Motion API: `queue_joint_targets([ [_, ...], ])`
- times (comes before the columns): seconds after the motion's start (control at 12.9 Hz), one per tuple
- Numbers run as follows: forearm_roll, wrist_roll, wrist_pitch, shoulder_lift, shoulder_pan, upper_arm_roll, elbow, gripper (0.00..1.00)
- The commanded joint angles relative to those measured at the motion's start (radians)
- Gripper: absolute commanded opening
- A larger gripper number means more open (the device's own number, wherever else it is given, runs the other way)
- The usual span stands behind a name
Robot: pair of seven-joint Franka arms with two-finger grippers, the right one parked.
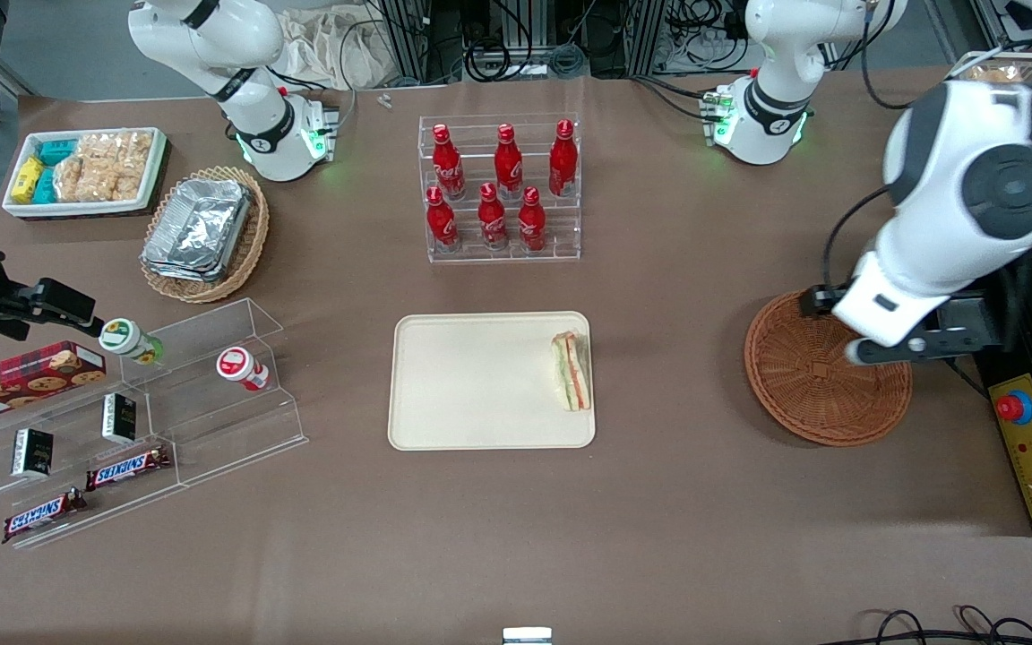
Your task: Place sandwich from basket to tray
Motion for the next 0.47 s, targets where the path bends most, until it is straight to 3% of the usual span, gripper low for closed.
queue_joint_targets([
  [0.0,-0.015,0.134,-0.077,-0.022,0.053,-0.010,0.064,1.00],
  [0.39,-0.036,0.231,-0.099,-0.031,0.099,-0.007,0.113,1.00],
])
